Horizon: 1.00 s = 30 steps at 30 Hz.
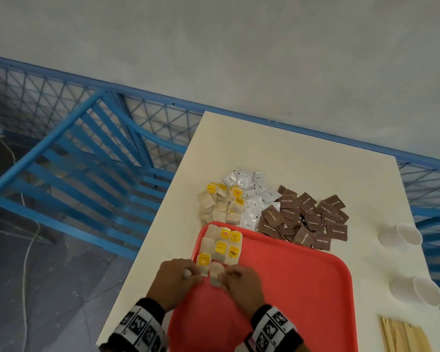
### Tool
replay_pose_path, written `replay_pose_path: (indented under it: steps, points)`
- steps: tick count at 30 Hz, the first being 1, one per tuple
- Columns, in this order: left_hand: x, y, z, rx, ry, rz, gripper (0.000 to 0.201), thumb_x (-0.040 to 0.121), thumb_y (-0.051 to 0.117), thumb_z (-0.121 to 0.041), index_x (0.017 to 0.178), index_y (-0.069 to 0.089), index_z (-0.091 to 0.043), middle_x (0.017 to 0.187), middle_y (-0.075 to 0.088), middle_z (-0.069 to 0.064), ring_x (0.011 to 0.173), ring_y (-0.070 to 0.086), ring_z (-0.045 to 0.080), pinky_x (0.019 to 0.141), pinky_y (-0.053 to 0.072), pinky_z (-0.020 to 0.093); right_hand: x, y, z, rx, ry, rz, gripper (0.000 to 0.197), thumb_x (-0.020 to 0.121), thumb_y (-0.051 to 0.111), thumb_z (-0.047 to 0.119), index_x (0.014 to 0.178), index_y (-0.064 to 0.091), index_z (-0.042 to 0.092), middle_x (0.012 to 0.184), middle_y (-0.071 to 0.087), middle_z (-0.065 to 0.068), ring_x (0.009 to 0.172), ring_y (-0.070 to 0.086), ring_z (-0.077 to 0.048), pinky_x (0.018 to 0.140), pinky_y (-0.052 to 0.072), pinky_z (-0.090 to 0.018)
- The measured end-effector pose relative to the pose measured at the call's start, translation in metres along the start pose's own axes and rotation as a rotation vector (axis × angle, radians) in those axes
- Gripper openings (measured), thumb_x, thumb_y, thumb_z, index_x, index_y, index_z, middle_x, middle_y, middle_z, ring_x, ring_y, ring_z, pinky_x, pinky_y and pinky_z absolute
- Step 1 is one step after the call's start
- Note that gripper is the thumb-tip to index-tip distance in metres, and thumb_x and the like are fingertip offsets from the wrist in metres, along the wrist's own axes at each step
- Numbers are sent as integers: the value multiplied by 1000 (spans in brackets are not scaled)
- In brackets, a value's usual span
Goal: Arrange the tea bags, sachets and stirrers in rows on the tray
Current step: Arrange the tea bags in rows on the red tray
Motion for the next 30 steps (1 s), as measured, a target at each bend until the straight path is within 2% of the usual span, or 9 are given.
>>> replay_pose_path:
  steps: [6,9,13,18,20,22,24,27,30]
  points:
    - [8,37,24,-10,-48,-87,20,84,70,-31,104,73,-32,105,72,-12,102,64,10,91,46,24,15,16,-7,-35,55,-155,9,75,69,26,69,66,20,67,72,1,66,69,-21,71,57,-38]
    - [10,42,30,-13,-63,-105,22,85,65,-34,107,71,-33,105,71,-10,101,64,14,90,50,32,16,19,-8,-96,61,-228,15,75,73,24,69,60,21,70,70,2,71,67,-22,74,54,-37]
    - [11,46,31,-26,-86,-97,29,85,56,-42,109,69,-35,105,68,-11,100,63,14,88,50,34,12,17,-2,-87,46,-300,27,76,76,16,73,50,17,75,62,1,69,54,-15,61,41,-25]
    - [11,48,33,-34,-71,-135,21,87,66,-35,108,68,-34,99,66,-14,97,62,12,85,50,32,13,17,-2,-142,18,-251,35,72,76,16,71,41,19,71,56,2,68,52,-19,69,46,-38]
    - [10,40,26,-106,-62,-189,15,87,70,-34,101,70,-33,95,70,-16,90,63,6,80,50,26,12,16,4,-194,-16,-212,36,72,75,18,71,39,21,69,54,5,66,49,-16,66,45,-36]
    - [8,28,14,-246,-93,-207,6,87,69,-39,90,69,-35,80,70,-17,77,62,0,71,47,23,11,8,15,-219,-80,-200,36,74,74,21,70,38,22,66,48,7,60,41,-9,57,38,-25]
    - [4,19,-2,-530,-174,-143,32,85,61,-57,88,70,-27,69,68,-12,61,57,6,61,42,27,7,-7,31,-234,-186,-218,37,77,73,15,69,37,21,63,44,9,57,35,-5,53,33,-21]
    - [0,19,-28,-1238,-362,62,67,94,39,-64,109,66,-5,74,64,11,52,55,21,46,42,27,-10,-41,55,-268,-420,-266,44,74,57,-5,61,29,26,53,35,11,53,37,-5,51,29,-17]
    - [-4,17,-53,-1636,-396,252,83,90,33,-70,121,58,3,82,61,18,63,61,31,58,50,34,-26,-73,63,-323,-492,-259,42,64,50,-11,57,30,25,50,38,9,51,35,-7,48,24,-19]
Point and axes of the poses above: each hand's wrist, its own x-axis towards the middle knuckle, its own y-axis out of the palm, z = x × y, the point moved 5 cm from there along x, towards the middle knuckle
